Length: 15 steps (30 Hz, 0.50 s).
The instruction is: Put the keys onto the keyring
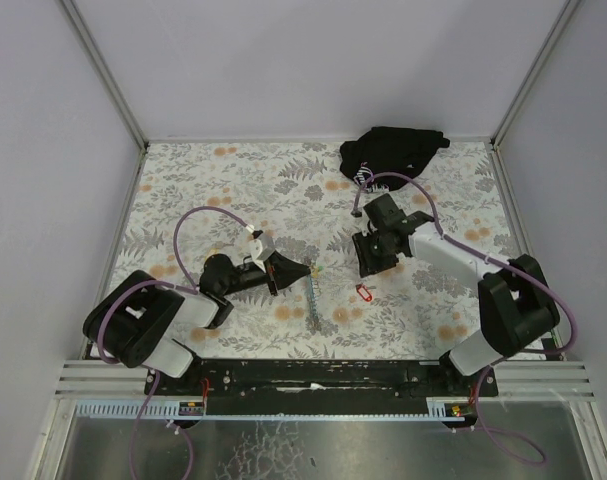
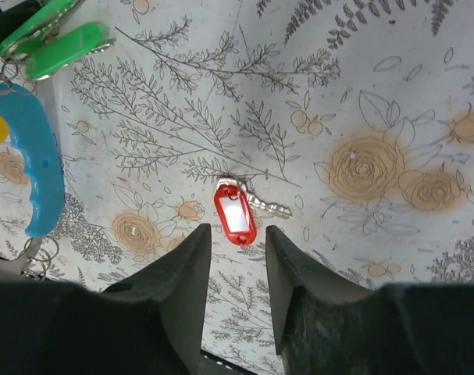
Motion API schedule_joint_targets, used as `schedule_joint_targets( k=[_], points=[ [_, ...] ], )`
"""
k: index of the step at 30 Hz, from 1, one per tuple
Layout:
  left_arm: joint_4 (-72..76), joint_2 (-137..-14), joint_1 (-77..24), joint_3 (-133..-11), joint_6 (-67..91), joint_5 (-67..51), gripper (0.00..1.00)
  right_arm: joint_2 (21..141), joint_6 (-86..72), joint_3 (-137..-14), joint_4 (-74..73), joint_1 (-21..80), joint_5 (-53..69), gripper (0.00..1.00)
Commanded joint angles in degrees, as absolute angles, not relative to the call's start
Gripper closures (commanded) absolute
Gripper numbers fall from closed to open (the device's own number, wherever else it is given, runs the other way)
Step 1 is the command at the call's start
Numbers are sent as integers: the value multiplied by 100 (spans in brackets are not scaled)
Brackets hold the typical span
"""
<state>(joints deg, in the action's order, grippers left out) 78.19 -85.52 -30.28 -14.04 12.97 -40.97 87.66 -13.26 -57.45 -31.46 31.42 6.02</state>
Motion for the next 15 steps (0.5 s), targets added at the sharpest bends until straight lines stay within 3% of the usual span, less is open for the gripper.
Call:
schedule_joint_targets(
  k=[1, 5, 15],
  points=[
    [7872, -8379, -3075, -1542, 1115, -4140, 100, 9181, -888, -6274, -3508, 2824, 1631, 61],
    [7751, -8351, -3110, -1568, 1049, -4120, 100, 9657, -721, -6515, -3602, 2717, 1823, 68],
    [7677, -8352, -3161, -1616, 1011, -4134, 100, 10230, -616, -6510, -3523, 2600, 1996, 69]
  ],
)
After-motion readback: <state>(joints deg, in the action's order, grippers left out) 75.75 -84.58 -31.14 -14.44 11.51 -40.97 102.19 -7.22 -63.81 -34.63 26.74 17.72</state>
